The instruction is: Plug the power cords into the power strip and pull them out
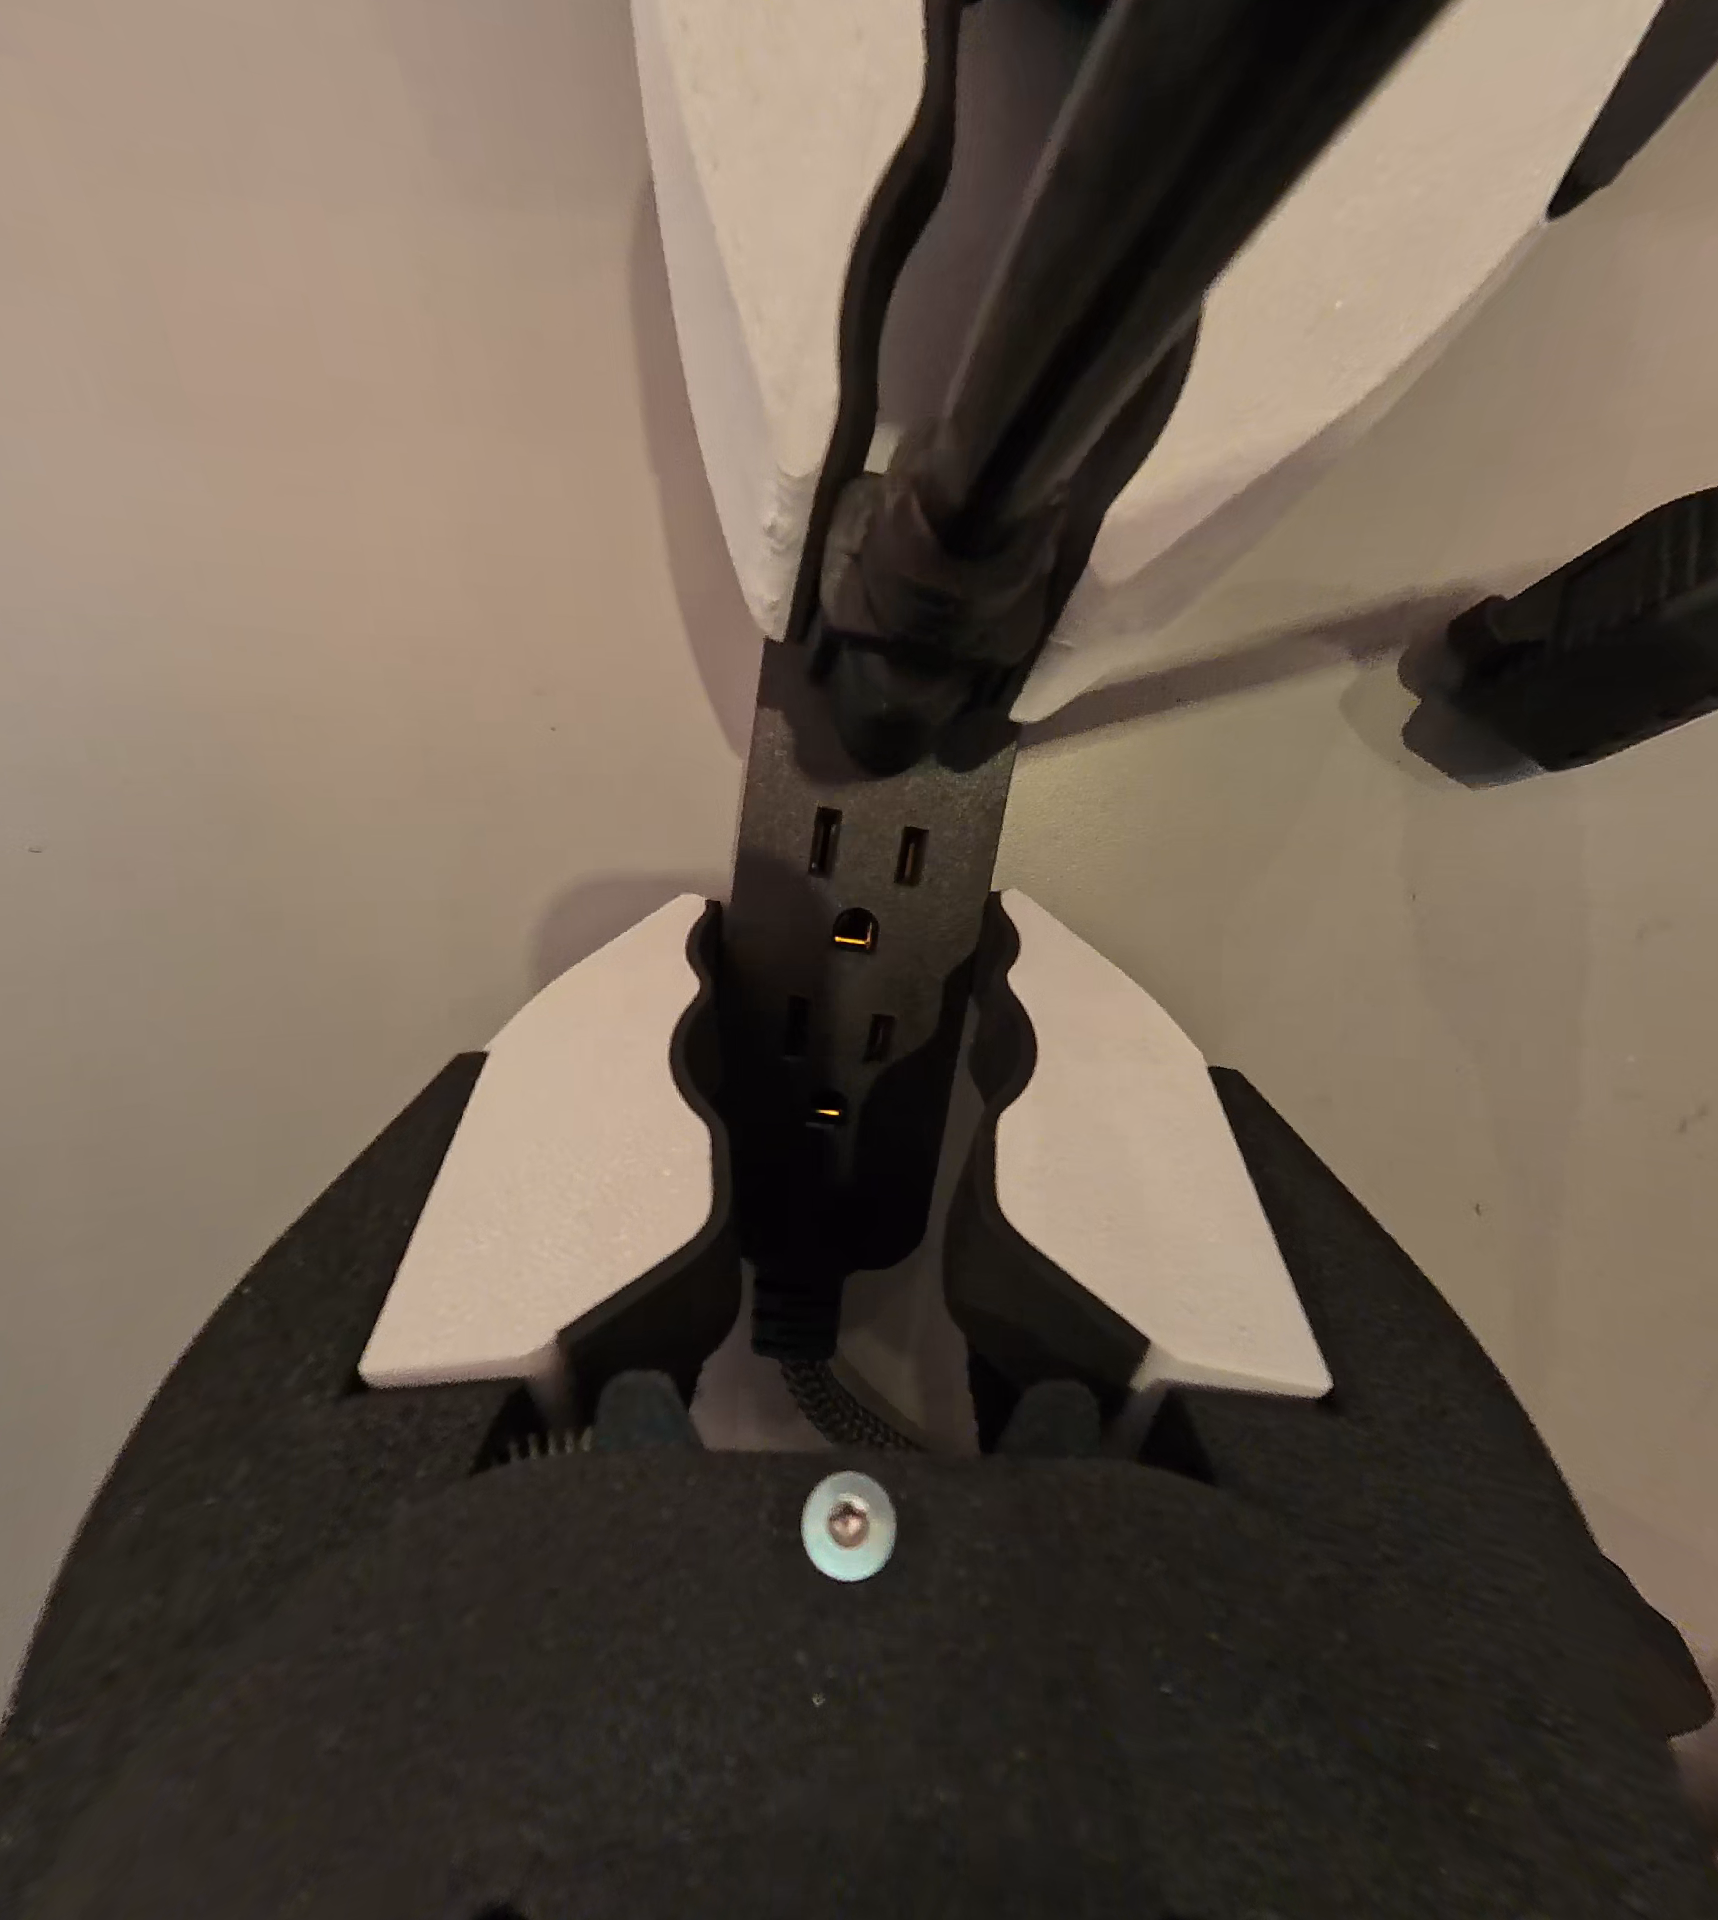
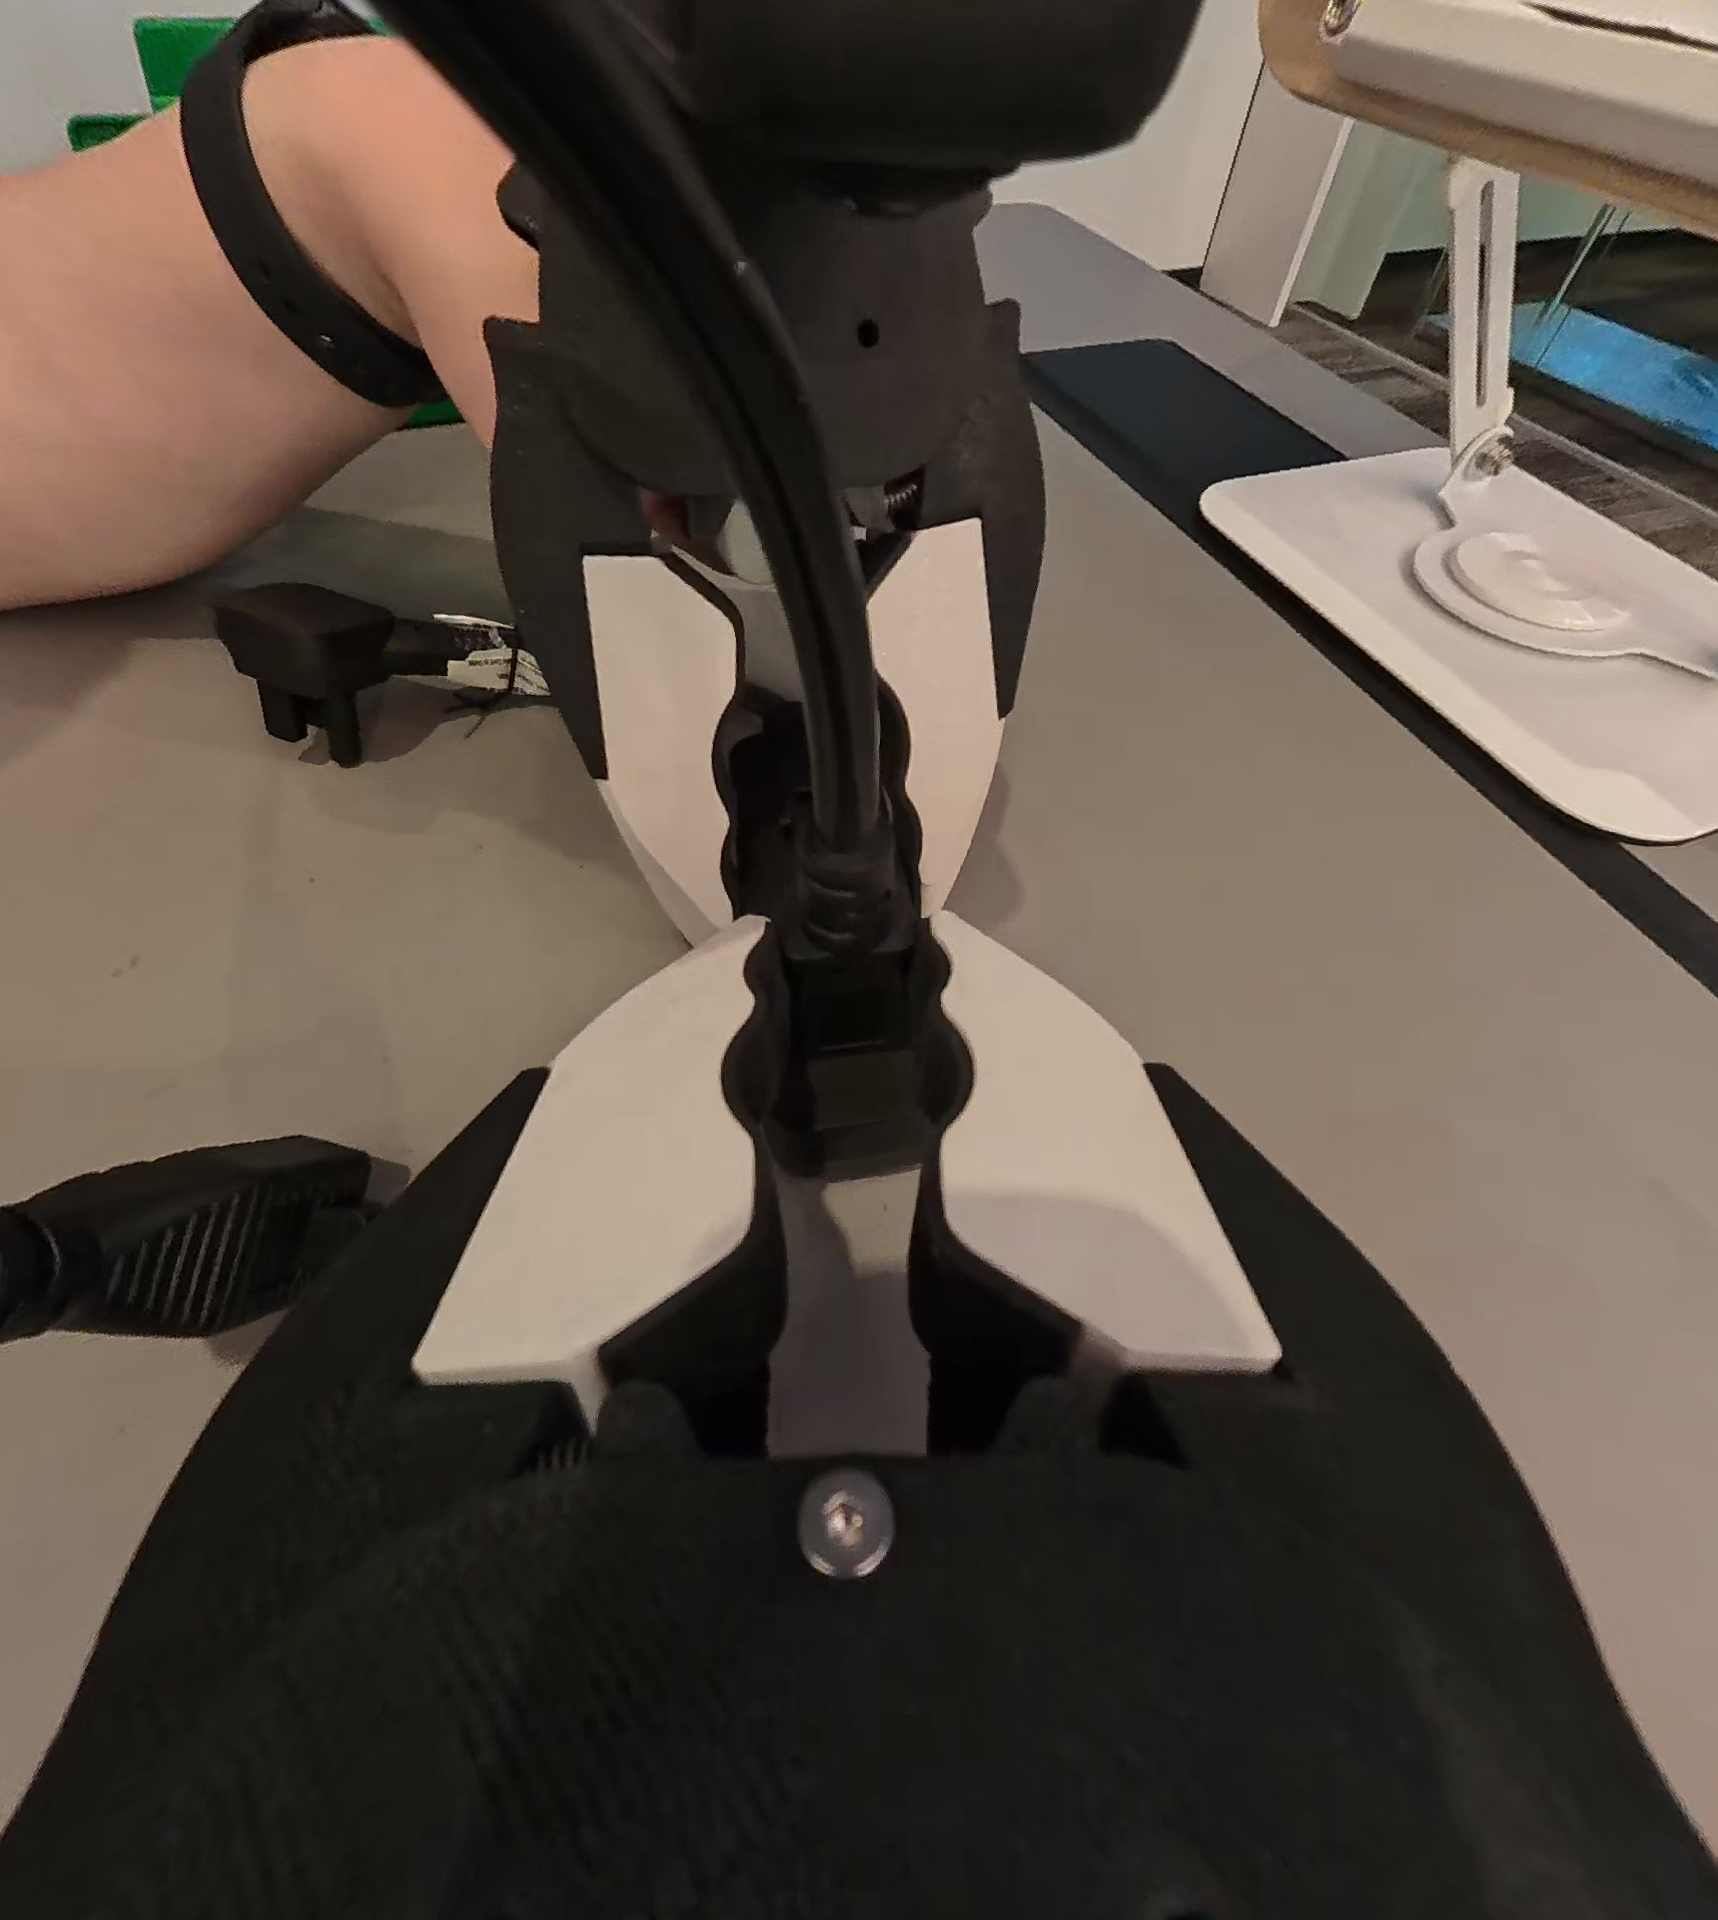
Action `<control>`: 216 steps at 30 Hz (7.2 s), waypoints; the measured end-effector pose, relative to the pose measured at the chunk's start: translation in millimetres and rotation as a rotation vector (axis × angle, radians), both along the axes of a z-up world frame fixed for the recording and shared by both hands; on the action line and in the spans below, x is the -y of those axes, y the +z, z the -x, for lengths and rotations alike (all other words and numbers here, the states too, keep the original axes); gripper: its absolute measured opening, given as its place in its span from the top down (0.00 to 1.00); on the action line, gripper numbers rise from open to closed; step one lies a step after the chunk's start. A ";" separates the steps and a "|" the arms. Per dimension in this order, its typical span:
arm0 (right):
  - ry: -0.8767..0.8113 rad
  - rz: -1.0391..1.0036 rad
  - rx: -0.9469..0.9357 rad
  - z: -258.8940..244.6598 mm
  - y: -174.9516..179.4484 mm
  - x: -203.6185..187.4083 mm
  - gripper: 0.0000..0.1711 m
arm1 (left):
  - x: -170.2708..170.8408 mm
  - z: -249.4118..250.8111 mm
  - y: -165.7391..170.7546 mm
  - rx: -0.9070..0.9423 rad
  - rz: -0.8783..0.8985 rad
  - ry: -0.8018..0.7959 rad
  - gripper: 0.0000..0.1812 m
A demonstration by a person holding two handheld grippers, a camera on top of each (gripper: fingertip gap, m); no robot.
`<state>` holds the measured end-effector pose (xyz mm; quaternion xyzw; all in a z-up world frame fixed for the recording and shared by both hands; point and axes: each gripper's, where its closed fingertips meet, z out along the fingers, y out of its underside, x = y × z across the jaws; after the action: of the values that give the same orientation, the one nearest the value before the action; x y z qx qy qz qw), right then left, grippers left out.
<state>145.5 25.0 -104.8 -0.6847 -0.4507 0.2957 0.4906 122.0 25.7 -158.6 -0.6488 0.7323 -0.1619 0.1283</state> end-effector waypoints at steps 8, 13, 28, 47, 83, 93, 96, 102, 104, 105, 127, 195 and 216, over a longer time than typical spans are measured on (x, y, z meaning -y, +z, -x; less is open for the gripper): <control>-0.071 0.011 -0.141 5.9 15.5 -5.6 0.88 | -1.1 -2.6 1.1 0.041 0.037 0.013 0.75; -0.111 0.055 -0.226 4.0 21.6 -10.4 0.88 | -1.7 -8.2 1.8 0.068 0.055 0.037 0.75; -0.175 -0.009 -0.116 2.3 19.0 -13.7 0.87 | -6.0 -13.9 0.3 0.084 0.003 0.038 0.75; -0.137 0.196 -0.288 -6.6 18.5 -14.1 0.87 | -4.3 -18.7 0.3 0.133 0.024 0.013 0.74; -0.129 0.179 -0.165 -3.2 5.9 -9.3 0.86 | 4.6 -25.0 25.1 0.161 0.158 0.028 0.77; -0.134 0.180 -0.132 -3.3 2.1 -9.4 0.86 | 5.7 -27.4 29.9 0.162 0.037 0.007 0.90; -0.136 0.171 -0.090 -4.1 -2.2 -8.0 0.86 | 4.9 -27.8 25.8 0.177 -0.023 0.001 0.90; -0.140 0.132 -0.044 -5.2 -4.5 -6.0 0.87 | 5.1 -29.2 23.9 0.178 -0.068 0.003 0.91; -0.147 0.133 -0.053 -6.5 -3.6 -6.6 0.87 | 4.7 -31.5 23.9 0.188 -0.074 0.015 0.91; -0.149 0.137 -0.058 -7.1 -3.2 -6.9 0.88 | 4.5 -32.0 23.9 0.189 -0.080 0.015 0.91; -0.079 0.114 -0.024 -9.0 -2.9 -1.5 0.88 | 8.0 -33.1 23.7 0.225 -0.047 -0.013 0.94; -0.122 0.147 -0.060 -13.5 -3.7 -9.6 0.87 | 1.3 -34.1 23.7 0.212 -0.072 0.065 0.97; -0.158 0.121 -0.177 -13.6 10.9 -12.7 0.89 | 1.2 -39.2 31.3 0.322 -0.016 0.067 0.97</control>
<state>159.0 37.7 -93.9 -0.7176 -0.3315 0.3419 0.5081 161.2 24.5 -127.3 -0.6376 0.6816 -0.2534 0.2543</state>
